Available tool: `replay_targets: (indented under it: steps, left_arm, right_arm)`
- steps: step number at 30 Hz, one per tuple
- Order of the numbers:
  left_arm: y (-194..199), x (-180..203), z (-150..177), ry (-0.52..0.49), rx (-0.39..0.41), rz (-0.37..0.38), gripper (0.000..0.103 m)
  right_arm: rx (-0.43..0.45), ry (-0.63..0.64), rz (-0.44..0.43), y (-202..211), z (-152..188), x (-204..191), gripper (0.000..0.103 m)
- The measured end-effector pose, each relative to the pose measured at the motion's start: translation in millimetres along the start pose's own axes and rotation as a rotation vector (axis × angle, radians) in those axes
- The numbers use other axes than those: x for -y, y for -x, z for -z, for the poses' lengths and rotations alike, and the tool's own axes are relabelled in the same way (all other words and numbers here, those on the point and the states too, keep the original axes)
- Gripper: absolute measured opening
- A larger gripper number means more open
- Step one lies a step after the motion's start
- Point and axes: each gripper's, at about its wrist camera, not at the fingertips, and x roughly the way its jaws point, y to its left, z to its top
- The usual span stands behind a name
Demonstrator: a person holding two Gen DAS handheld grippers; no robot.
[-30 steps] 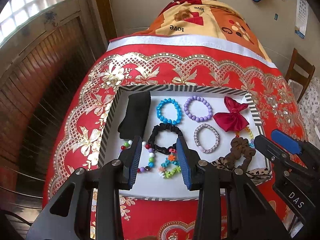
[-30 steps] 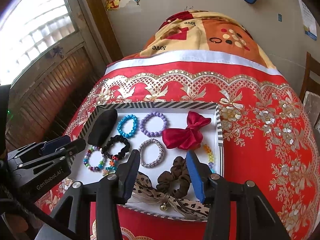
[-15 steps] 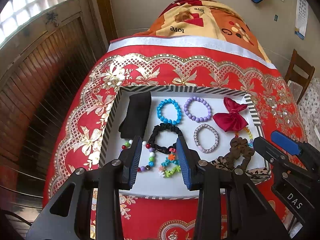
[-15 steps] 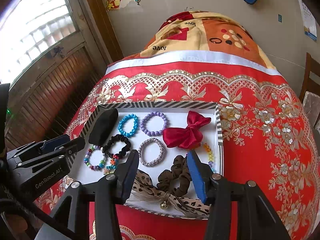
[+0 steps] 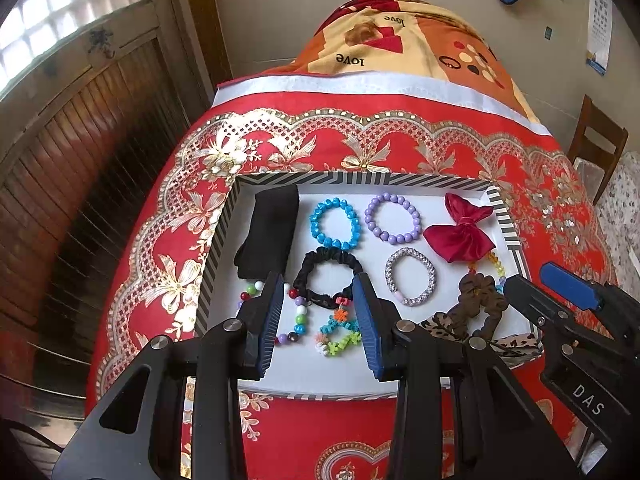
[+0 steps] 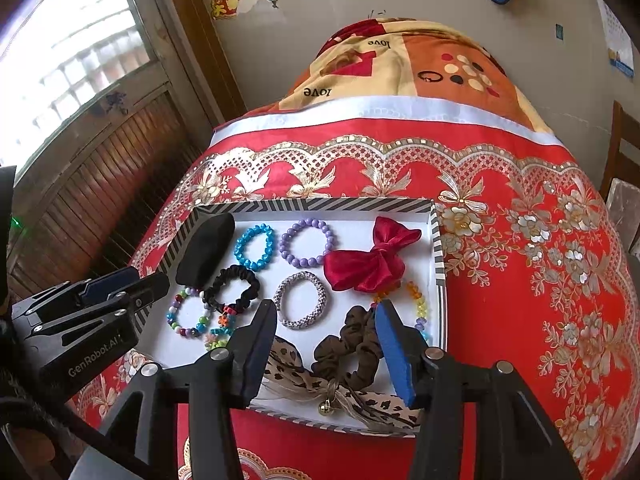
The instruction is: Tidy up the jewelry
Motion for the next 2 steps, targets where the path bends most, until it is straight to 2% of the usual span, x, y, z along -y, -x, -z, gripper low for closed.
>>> replay_targets:
  steps: [2]
  left_arm:
    - [-2.9, 1.6, 0.0, -0.005, -0.005, 0.000, 0.035]
  right_arm:
    - [0.000, -0.005, 0.000, -0.5, 0.4, 2.6, 0.049]
